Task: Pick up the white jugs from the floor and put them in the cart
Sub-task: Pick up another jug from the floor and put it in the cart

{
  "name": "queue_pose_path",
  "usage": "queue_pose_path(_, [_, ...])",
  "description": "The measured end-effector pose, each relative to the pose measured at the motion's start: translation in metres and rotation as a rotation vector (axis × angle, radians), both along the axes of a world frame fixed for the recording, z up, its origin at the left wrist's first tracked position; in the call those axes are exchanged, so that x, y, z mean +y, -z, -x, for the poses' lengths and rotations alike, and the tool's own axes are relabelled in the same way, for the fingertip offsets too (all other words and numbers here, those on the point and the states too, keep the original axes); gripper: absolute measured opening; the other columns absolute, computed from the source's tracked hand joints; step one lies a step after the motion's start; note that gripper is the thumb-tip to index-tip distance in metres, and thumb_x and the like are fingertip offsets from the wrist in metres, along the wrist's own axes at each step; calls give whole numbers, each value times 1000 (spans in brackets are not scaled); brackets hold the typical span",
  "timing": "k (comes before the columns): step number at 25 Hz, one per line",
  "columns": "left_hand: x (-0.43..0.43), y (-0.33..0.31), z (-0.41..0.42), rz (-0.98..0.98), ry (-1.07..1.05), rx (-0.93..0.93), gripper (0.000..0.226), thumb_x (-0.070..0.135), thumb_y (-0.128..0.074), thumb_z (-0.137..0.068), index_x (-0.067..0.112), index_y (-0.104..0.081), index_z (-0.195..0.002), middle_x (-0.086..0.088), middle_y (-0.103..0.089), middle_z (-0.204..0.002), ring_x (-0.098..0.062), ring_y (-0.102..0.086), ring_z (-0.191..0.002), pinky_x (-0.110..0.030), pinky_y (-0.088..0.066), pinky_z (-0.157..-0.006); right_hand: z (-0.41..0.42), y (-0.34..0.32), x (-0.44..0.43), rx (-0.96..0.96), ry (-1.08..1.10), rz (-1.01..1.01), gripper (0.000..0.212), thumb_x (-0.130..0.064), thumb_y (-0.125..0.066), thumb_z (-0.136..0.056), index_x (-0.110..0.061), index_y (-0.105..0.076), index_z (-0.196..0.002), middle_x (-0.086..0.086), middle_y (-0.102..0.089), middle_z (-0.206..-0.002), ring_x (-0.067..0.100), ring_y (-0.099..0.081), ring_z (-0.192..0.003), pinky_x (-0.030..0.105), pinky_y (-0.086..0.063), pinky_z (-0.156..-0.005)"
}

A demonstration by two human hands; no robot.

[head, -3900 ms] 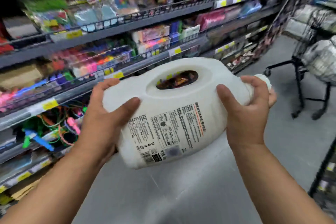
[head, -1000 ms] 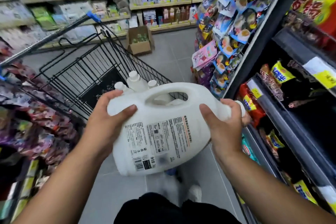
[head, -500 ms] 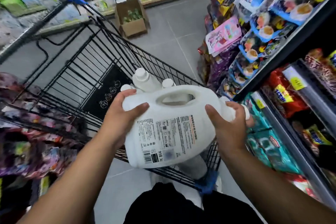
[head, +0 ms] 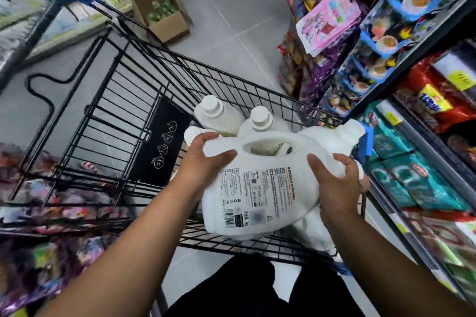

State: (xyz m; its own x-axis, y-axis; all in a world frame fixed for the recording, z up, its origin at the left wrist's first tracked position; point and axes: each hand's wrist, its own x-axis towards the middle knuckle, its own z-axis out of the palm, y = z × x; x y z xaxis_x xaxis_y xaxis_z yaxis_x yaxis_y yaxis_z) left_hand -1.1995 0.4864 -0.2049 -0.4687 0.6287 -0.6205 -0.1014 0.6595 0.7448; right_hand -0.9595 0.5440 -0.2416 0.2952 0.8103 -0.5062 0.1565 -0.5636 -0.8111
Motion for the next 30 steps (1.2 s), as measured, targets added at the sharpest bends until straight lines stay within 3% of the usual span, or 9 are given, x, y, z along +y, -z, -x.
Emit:
queue_pose_path(3, [14,6,7,25,94,42,50,34,-83,-70,37,-55,-111,-4,-70,-107,-24,-73,-87,-47,-60,-77,7,14,3,22,43,41,58,-49,-86,-59,-37,-59,-108,-2,-44,-117,20,-59,-97,46,-56,-86])
queue_pose_path(7, [24,15,8,45,239,137,44,24,-83,-74,38,-55,-105,0,-67,-105,-19,-70,-86,-41,-59,-78,3,24,4,-15,29,52,54,-40,-85,-69,-29,-60,-115,-8,-37,-109,15,-52,-92,31,-50,-81])
queue_pose_path(9, [25,18,5,42,316,159,52,20,-84,-71,38,-56,-111,1,-63,-112,-16,-67,-90,-36,-58,-80,1,33,-1,-46,12,76,53,-42,-86,-65,-33,-61,-111,2,-33,-127,16,-56,-94,28,-50,-78])
queue_pose_path(12, [19,31,3,43,478,296,73,34,-88,-64,38,-51,-127,2,-57,-129,-18,-59,-112,-41,-49,-99,7,35,0,-73,-81,73,57,-50,-87,-57,-46,-58,-105,5,-33,-141,10,-56,-92,31,-54,-80])
queue_pose_path(16, [13,38,-2,-7,542,409,83,34,-90,-63,27,-48,-135,0,-48,-139,-18,-43,-130,-31,-33,-109,5,44,6,-57,-108,55,65,-41,-86,-65,-38,-54,-121,2,-50,-124,16,-56,-101,37,-54,-89])
queue_pose_path(20, [8,42,1,-33,485,412,83,33,-90,-64,27,-48,-135,0,-46,-139,-17,-41,-131,-24,-29,-104,2,47,-1,-68,-188,73,75,-52,-85,-58,-42,-51,-124,6,-49,-133,17,-56,-106,40,-54,-93])
queue_pose_path(25, [8,30,-4,-86,425,440,76,33,-85,-71,31,-47,-136,-3,-47,-140,-21,-47,-127,-35,-38,-105,-24,16,-12,-49,-250,34,72,-38,-84,-70,-31,-51,-133,-1,-29,-142,12,-47,-118,7,-47,-79])
queue_pose_path(28, [13,5,-29,-173,464,347,73,40,-83,-73,39,-45,-135,3,-44,-142,-11,-43,-122,-32,-38,-100,-62,-19,-25,-99,-267,21,79,-44,-81,-71,-33,-44,-140,-1,-31,-142,17,-38,-133,34,-37,-110])
queue_pose_path(30, [17,-17,-60,-285,522,180,66,47,-81,-71,48,-47,-128,11,-46,-142,-6,-41,-127,-29,-35,-100,-94,-53,-35,-168,-291,-63,80,-48,-80,-71,-40,-40,-140,-2,-27,-146,19,-31,-138,42,-31,-115])
